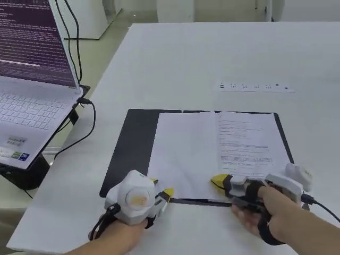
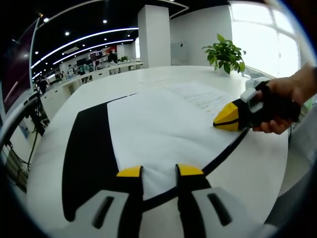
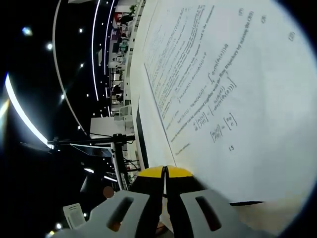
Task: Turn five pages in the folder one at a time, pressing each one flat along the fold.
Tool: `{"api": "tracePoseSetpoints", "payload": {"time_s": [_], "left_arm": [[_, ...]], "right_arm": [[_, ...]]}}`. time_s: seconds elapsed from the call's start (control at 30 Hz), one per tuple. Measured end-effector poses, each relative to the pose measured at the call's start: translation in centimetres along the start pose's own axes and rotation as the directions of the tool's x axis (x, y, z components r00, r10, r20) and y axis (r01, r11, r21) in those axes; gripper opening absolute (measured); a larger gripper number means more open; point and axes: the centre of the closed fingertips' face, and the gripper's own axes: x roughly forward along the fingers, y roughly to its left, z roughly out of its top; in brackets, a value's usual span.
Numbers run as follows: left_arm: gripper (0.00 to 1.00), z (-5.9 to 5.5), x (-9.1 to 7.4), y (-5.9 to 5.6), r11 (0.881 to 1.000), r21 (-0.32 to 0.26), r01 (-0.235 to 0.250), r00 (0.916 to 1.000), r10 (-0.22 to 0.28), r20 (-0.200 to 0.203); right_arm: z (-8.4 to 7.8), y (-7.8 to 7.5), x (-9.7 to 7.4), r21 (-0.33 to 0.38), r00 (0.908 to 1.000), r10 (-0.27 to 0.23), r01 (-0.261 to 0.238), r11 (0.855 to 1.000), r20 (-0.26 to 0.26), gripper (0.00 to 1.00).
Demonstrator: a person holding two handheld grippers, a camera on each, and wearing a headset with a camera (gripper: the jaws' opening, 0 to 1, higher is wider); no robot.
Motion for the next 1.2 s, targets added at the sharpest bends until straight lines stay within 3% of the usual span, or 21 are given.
{"api": "tracePoseSetpoints", "payload": {"time_s": [0.27,0.43,0.57,0.67,0.73,0.77,0.8,0.87,0.93,1.0,1.07,1.13,1.2], "left_arm": [[0.24,0.0,0.0,0.0,1.000,-0.001,-0.001,1.0000,0.001,0.002],[0.24,0.0,0.1,0.0,1.000,0.004,0.000,1.0000,0.000,0.001],[0.24,0.0,0.1,0.0,1.000,-0.002,-0.003,1.0000,0.003,-0.002],[0.24,0.0,0.1,0.0,0.999,-0.030,-0.010,0.9999,0.010,-0.009],[0.24,0.1,0.2,0.1,0.999,-0.047,-0.011,0.9997,0.010,-0.021],[0.24,0.1,0.1,0.1,0.998,-0.061,-0.008,0.9994,0.006,-0.035],[0.23,-0.1,-0.2,0.0,0.993,-0.114,-0.005,0.9973,-0.004,-0.073],[0.19,0.0,-0.7,0.4,0.990,-0.143,-0.009,0.9940,-0.007,-0.109],[0.22,0.7,-1.4,0.8,0.984,-0.176,-0.023,0.9949,0.005,-0.101],[0.26,2.0,-2.2,0.6,0.974,-0.225,0.001,0.9990,-0.012,-0.044],[0.27,2.8,-3.4,0.7,0.977,-0.215,0.003,0.9994,-0.010,-0.034],[0.29,3.9,-4.6,0.6,0.978,-0.210,0.011,0.9999,-0.012,-0.004],[0.36,4.7,-5.7,0.6,0.978,-0.210,0.014,0.9997,-0.010,0.022]], "right_arm": [[-2.4,-0.9,-2.0,-0.008,0.9985,-0.018,0.018,1.000,-0.051,0.00],[-3.1,-1.1,-3.7,-0.021,0.9977,-0.025,0.023,1.000,-0.064,0.00],[-3.7,-0.5,-5.4,-0.091,0.9965,-0.027,0.020,0.996,-0.079,0.00],[-3.3,0.7,-6.7,-0.112,0.9992,0.001,-0.005,0.994,-0.041,0.00],[-2.2,2.2,-8.1,-0.145,0.9993,0.035,-0.032,0.989,0.017,0.00],[-2.0,2.7,-8.7,-0.162,0.9988,0.041,-0.036,0.986,0.027,0.00],[-1.4,3.5,-9.5,-0.183,0.9969,0.053,-0.041,0.982,0.059,0.00],[-0.1,4.8,-11.1,-0.220,0.9898,0.066,-0.037,0.975,0.126,0.00],[1.0,6.2,-12.6,-0.285,0.9791,0.075,-0.018,0.958,0.189,0.00],[1.7,7.4,-13.8,-0.335,0.9687,0.096,-0.014,0.942,0.229,0.00],[1.8,8.6,-14.9,-0.413,0.9658,0.113,-0.007,0.911,0.233,0.00],[1.8,8.6,-16.0,-0.512,0.9687,0.065,0.069,0.856,0.239,0.02],[1.7,8.5,-17.0,-0.599,0.9654,0.032,0.134,0.790,0.259,0.10]]}}
